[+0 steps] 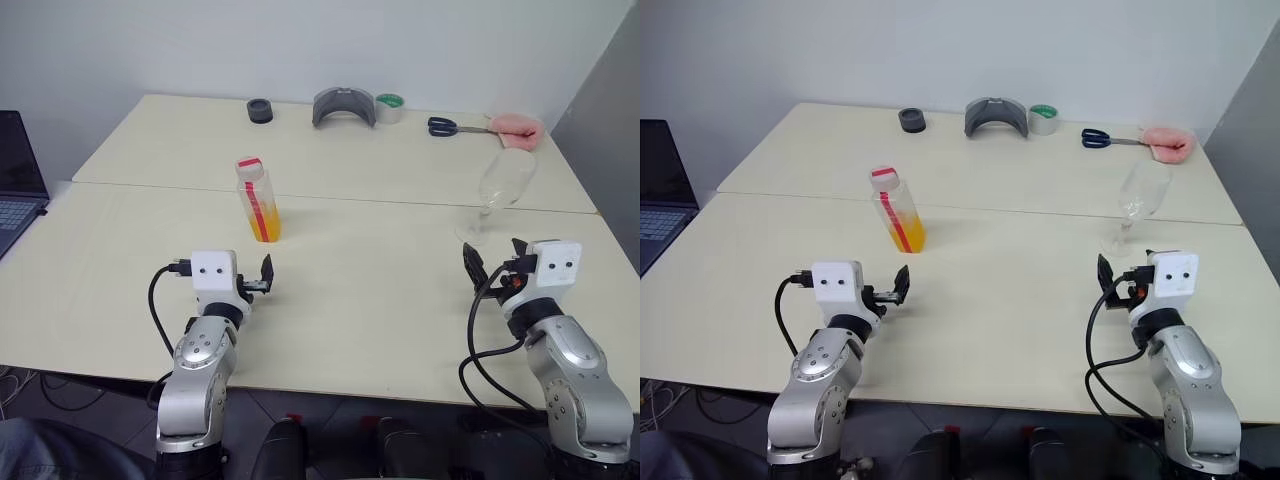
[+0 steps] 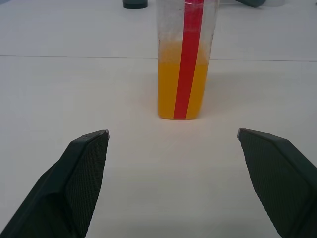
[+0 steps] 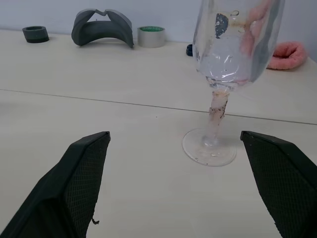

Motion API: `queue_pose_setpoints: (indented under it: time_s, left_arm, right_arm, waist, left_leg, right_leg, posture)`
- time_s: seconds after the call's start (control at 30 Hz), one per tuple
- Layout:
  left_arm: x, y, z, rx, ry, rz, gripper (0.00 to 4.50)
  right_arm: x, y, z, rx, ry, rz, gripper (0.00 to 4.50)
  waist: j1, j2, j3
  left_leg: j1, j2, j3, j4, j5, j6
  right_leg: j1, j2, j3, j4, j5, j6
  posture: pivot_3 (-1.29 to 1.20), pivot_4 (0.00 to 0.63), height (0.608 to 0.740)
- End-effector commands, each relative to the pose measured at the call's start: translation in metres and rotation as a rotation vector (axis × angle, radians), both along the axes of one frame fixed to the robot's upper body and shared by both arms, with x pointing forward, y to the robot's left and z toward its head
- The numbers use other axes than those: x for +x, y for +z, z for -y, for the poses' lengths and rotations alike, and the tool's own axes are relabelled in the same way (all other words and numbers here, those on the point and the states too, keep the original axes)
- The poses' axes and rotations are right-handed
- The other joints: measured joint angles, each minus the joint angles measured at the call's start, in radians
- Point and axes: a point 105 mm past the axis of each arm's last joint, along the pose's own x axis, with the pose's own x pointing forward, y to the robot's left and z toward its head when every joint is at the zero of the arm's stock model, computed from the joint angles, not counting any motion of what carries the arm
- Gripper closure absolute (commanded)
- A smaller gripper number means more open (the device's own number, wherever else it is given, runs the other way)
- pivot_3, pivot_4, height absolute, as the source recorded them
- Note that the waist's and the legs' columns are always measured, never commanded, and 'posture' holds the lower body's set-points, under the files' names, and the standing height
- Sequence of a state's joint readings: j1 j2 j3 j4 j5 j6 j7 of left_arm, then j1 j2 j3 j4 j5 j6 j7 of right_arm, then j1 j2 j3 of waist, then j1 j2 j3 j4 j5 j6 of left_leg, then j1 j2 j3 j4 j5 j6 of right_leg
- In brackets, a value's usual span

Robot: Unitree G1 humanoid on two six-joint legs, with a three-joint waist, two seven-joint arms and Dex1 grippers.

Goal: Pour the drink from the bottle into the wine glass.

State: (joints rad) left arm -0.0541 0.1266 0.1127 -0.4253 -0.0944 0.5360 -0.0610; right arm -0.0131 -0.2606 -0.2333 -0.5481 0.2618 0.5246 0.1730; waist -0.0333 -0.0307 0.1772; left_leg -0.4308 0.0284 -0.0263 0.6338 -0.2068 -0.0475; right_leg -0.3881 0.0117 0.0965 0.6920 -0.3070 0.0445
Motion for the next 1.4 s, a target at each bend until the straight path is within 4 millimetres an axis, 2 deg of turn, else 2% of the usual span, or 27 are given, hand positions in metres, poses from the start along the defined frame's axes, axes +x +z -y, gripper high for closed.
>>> queue_pose_setpoints:
  time_s: [0.03, 0.47, 0.57, 0.67, 1.13, 1.2, 1.3, 1.4]
  left_arm:
    - [0.000, 0.023, 0.006, 0.013, -0.030, 0.092, 0.03]
    - [0.000, 0.027, 0.006, -0.009, -0.017, 0.106, 0.03]
    - [0.000, 0.027, 0.005, -0.009, -0.014, 0.108, 0.03]
    - [0.000, 0.028, 0.004, -0.008, -0.012, 0.110, 0.03]
    - [0.003, 0.030, 0.007, 0.003, -0.026, 0.118, 0.03]
    - [0.006, 0.034, 0.009, 0.019, -0.035, 0.130, 0.03]
    - [0.013, 0.038, 0.007, 0.018, -0.025, 0.144, 0.03]
    - [0.021, 0.041, 0.010, 0.023, -0.039, 0.156, 0.03]
  right_arm:
    - [-0.002, 0.014, -0.002, -0.003, 0.004, 0.062, 0.00]
    - [-0.002, 0.015, 0.001, -0.008, -0.010, 0.060, 0.00]
    - [0.000, 0.012, 0.012, -0.031, -0.079, 0.046, 0.00]
    - [-0.001, 0.021, 0.017, -0.016, -0.110, 0.098, 0.00]
    - [0.000, 0.022, 0.016, -0.021, -0.107, 0.103, 0.00]
    - [-0.002, 0.022, 0.008, -0.029, -0.051, 0.099, 0.00]
    - [-0.006, 0.026, -0.018, 0.017, 0.122, 0.094, 0.00]
    - [-0.015, 0.037, -0.057, 0.063, 0.422, 0.076, 0.00]
  waist:
    - [0.000, 0.000, 0.000]
    - [0.000, 0.000, 0.000]
    - [0.000, 0.000, 0.000]
    - [0.000, 0.000, 0.000]
    - [0.000, 0.000, 0.000]
    - [0.000, 0.000, 0.000]
    - [0.000, 0.000, 0.000]
    - [-0.003, 0.000, 0.000]
  left_leg:
    - [0.000, 0.000, 0.000, 0.000, 0.000, 0.000]
    - [0.000, 0.000, 0.000, 0.000, 0.000, 0.000]
    - [0.000, 0.000, 0.000, 0.000, 0.000, 0.000]
    - [0.000, 0.000, 0.000, 0.000, 0.000, 0.000]
    - [0.000, 0.000, 0.000, 0.000, 0.000, 0.000]
    - [0.000, 0.000, 0.000, 0.000, 0.000, 0.000]
    - [0.000, 0.000, 0.000, 0.000, 0.000, 0.000]
    - [0.000, 0.000, 0.000, 0.000, 0.000, 0.000]
  right_leg:
    - [0.000, 0.000, 0.000, 0.000, 0.000, 0.000]
    - [0.000, 0.000, 0.000, 0.000, 0.000, 0.000]
    - [0.000, 0.000, 0.000, 0.000, 0.000, 0.000]
    - [0.000, 0.000, 0.000, 0.000, 0.000, 0.000]
    - [0.000, 0.000, 0.000, 0.000, 0.000, 0.000]
    - [0.000, 0.000, 0.000, 0.000, 0.000, 0.000]
    - [0.000, 0.000, 0.000, 0.000, 0.000, 0.000]
    - [0.000, 0.000, 0.000, 0.000, 0.000, 0.000]
  posture:
    - [0.00, 0.150, 0.740]
    - [0.00, 0.150, 0.740]
    - [0.00, 0.150, 0.740]
    - [0.00, 0.150, 0.740]
    - [0.00, 0.150, 0.740]
    - [0.00, 0.150, 0.740]
    - [0.00, 0.150, 0.740]
    - [0.00, 0.150, 0.740]
